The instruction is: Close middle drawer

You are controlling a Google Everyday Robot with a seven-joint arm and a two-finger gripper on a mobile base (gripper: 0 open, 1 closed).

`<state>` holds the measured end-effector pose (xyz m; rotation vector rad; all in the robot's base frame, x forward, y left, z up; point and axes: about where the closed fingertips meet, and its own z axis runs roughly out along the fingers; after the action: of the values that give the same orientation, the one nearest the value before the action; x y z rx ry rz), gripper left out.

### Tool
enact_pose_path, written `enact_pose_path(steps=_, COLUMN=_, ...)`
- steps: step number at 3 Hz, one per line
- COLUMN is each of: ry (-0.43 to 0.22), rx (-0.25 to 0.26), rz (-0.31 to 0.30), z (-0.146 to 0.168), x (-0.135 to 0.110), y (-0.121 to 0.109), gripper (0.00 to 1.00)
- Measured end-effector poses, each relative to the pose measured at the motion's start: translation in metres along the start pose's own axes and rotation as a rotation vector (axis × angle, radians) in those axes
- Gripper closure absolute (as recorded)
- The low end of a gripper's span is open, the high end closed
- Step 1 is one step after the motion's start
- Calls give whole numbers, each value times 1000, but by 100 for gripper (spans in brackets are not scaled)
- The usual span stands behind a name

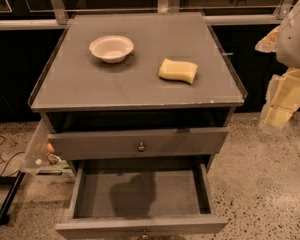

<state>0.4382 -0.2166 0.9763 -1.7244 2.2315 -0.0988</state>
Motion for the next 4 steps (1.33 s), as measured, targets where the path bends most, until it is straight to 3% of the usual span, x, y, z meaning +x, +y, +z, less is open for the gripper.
enact_pose_path(steps=1, ry=0, rx=0, rz=0, z=0, x=0, y=0, gripper=0)
enact_pose_path(steps=2, ry=-32, rx=-12, rz=-3, z=20, x=4, y=16, gripper=0)
enact_pose_path(steps=3, ry=-76, rx=-56, rz=7, z=59, x=14, y=45, gripper=0)
enact_pose_path(steps=4, ry=-76, rx=-55, rz=7, z=59, x=13, y=44, gripper=0)
